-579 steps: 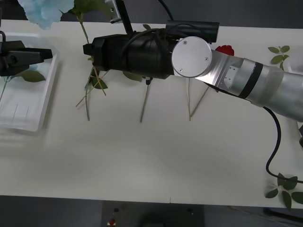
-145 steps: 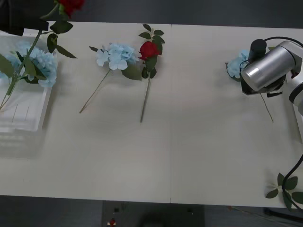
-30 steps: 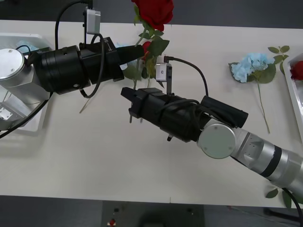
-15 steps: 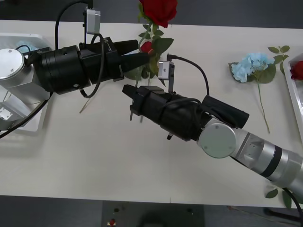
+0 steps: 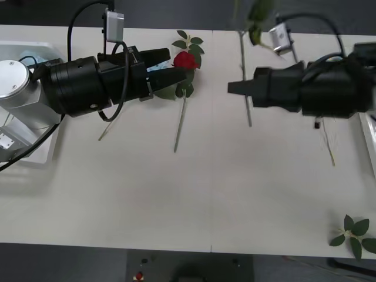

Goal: Put the red flowers into the right box and the blue flowers into the left box

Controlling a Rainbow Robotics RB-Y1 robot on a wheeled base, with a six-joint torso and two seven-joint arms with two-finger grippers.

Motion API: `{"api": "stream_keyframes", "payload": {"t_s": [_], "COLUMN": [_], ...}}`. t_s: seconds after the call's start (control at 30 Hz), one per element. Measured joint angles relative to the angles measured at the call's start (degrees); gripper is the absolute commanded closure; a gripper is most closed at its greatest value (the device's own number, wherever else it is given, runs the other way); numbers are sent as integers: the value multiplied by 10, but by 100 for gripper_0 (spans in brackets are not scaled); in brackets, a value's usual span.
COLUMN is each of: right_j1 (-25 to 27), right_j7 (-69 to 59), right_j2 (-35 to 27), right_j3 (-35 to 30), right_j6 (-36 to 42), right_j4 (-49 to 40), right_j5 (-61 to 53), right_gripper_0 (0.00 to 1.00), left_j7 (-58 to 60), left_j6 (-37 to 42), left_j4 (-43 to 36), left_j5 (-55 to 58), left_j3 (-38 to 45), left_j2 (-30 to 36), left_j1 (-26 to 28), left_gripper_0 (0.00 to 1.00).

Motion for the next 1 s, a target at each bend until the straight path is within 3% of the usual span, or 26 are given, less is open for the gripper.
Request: {"api": "stream_keyframes", "payload": {"t_s": [0.17,0.4,0.57,0.73,0.9,1.0], "right_j1": [7,11,11,11,11,11], "right_j7": [0,-13,-13,-13,-13,-13], "right_j2": [-28,-69,-113,-151,-174,-179], "right_j3": [-120,-248,-288,-308,-333,-332], "right_j6": [166,417,512,571,599,599], "right_j4": [70,234,346,454,506,516], "right_j5": [-16,10,36,93,200,240], "right_gripper_0": [100,100,100,100,100,100], "left_j7": [0,0,0,0,0,0], "left_j6": [0,6,9,95,181,219], "left_j4": [0,0,2,63,137,162], "left_j5": [16,23,23,2,-150,-250], "left_j3": [0,0,0,27,95,129], "left_j2": [28,108,171,200,198,188], "left_j1": [0,0,0,0,0,0], "left_gripper_0": [0,0,0,0,2,8]}}
